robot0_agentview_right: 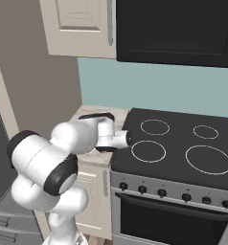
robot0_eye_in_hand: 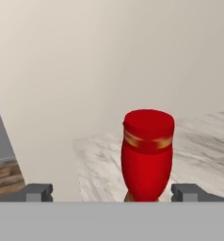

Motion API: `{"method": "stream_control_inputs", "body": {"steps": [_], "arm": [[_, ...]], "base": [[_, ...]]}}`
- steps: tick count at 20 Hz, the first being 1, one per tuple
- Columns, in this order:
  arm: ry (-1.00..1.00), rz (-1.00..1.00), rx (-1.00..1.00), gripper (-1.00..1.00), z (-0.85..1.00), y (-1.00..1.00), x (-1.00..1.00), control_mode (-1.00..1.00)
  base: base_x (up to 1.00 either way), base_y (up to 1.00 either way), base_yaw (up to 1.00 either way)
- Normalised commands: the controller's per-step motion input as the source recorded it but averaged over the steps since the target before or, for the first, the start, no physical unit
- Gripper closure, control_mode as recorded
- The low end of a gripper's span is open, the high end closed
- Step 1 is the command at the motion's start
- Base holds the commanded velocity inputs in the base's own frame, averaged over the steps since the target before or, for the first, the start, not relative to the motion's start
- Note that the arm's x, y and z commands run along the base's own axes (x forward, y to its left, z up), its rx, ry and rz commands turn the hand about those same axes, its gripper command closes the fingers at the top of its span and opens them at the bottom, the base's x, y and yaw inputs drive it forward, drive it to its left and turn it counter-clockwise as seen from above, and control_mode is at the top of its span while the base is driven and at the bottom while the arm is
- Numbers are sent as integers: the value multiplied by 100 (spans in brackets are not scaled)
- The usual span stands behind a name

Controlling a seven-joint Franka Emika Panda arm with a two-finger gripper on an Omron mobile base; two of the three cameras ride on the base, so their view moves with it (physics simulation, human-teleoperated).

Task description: Place the ketchup and condiment bottle from the counter to the top shelf of the fridge. If the existing items in the fridge are on the top shelf, move them to other shelves.

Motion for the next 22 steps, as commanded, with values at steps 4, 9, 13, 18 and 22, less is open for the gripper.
{"method": "stream_control_inputs", "body": {"steps": [4,9,13,18,22], "arm": [[1,0,0,-100,-7,14,8,-100],[4,0,0,-100,-8,11,23,-100],[3,0,0,-100,-6,1,39,-100],[1,0,0,-100,-5,0,39,-100],[0,0,0,-100,-5,0,23,-100]], "base": [[0,0,0],[0,0,0],[0,0,0],[0,0,0],[0,0,0]]}}
